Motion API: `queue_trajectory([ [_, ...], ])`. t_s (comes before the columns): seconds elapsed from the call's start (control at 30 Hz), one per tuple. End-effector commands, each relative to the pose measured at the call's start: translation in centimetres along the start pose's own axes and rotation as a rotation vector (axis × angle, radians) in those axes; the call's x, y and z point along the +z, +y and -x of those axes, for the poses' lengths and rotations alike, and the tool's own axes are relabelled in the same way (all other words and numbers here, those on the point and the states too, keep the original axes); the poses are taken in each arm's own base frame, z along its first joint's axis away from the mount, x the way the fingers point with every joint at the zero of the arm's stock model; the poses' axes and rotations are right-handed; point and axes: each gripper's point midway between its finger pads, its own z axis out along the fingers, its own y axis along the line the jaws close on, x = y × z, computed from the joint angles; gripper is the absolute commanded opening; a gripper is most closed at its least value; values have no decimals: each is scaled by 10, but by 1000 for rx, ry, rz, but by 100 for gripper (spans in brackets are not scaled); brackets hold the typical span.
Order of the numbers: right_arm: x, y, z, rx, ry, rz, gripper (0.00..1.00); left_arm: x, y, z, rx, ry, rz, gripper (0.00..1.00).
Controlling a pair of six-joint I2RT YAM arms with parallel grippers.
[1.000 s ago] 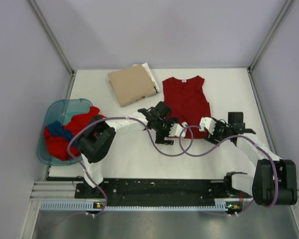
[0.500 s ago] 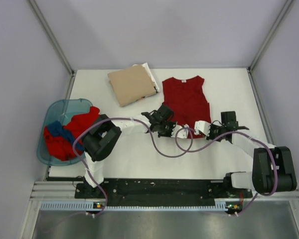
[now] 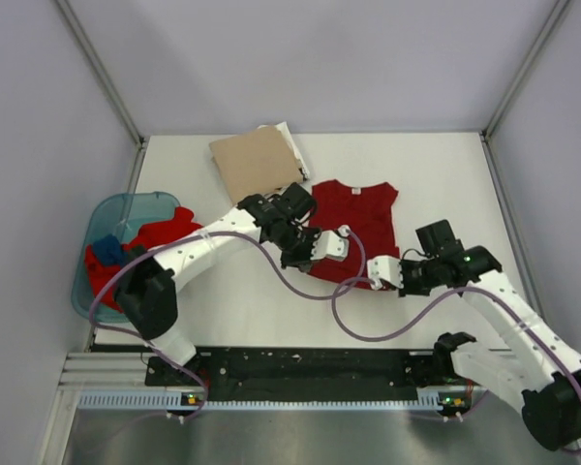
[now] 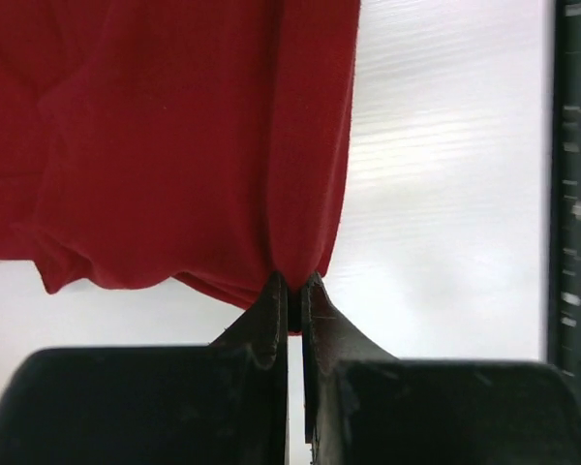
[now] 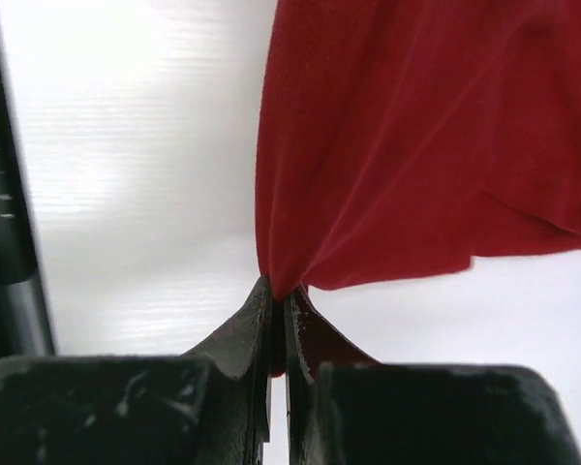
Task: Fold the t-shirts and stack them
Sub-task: Grab one side of the 2/3 rectangular tshirt with both arms, then fold the long partially folded tshirt into a neat square
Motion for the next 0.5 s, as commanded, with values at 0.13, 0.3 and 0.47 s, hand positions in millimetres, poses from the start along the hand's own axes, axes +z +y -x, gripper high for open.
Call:
queue_trajectory([
  [0.13, -74, 57, 58, 80, -164, 153, 0, -75, -99, 20, -161, -65, -325, 0],
  [0.3, -73, 21, 78, 2, -233, 71, 0, -92, -63, 40, -333, -196, -257, 0],
  [0.47, -61, -37, 92, 39, -321, 25, 0, -88, 13, 16, -540, -245, -68, 0],
])
